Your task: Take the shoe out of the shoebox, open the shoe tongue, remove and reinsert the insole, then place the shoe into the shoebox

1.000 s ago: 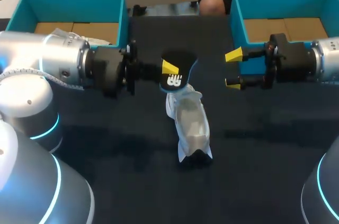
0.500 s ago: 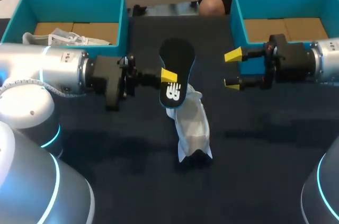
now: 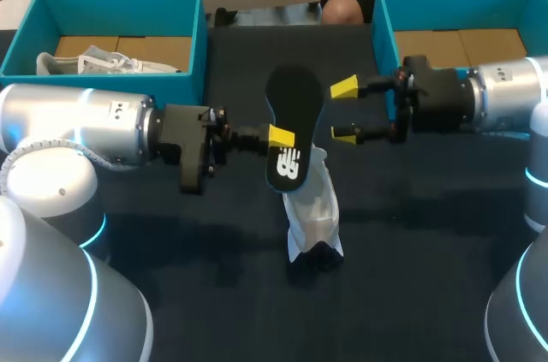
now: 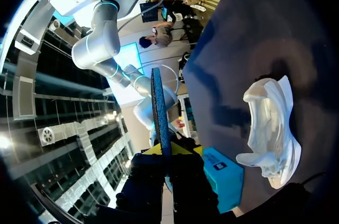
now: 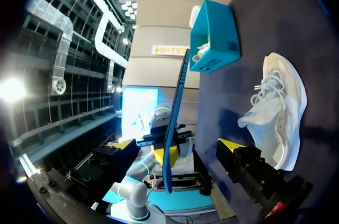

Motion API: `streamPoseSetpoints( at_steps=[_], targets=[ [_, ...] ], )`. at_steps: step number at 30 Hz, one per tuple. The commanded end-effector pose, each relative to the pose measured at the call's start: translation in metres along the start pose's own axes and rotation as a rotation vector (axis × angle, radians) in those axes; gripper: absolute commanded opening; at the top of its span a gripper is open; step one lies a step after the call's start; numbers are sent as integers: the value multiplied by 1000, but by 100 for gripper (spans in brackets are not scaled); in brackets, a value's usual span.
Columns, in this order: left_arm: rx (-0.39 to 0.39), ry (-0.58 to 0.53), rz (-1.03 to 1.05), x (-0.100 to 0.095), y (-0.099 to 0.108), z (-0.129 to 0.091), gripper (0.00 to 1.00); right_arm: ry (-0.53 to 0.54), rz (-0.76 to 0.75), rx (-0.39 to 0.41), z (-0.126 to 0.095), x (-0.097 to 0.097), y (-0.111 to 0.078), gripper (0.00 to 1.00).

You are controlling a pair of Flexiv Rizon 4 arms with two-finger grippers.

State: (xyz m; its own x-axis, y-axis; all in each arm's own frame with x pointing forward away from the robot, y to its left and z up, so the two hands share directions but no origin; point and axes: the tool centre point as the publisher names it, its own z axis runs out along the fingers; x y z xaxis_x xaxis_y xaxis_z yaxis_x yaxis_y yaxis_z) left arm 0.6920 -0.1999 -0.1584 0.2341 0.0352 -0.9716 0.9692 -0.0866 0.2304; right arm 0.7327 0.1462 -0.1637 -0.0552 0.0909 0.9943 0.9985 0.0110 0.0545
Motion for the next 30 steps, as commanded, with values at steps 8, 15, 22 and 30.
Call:
streamPoseSetpoints(
  at_steps=[8,15,22,30],
  targets=[
    [-47,-25,60,5,-2,23,0,27,-4,-13,28,1,-1,100],
    [-60,-29,64,7,3,33,0,30,-3,-12,32,2,-2,50],
    [-57,-33,58,10,-2,32,0,27,9,-30,29,2,0,49],
    [-57,-36,68,8,-6,30,0,29,12,-35,26,2,6,40]
  ],
)
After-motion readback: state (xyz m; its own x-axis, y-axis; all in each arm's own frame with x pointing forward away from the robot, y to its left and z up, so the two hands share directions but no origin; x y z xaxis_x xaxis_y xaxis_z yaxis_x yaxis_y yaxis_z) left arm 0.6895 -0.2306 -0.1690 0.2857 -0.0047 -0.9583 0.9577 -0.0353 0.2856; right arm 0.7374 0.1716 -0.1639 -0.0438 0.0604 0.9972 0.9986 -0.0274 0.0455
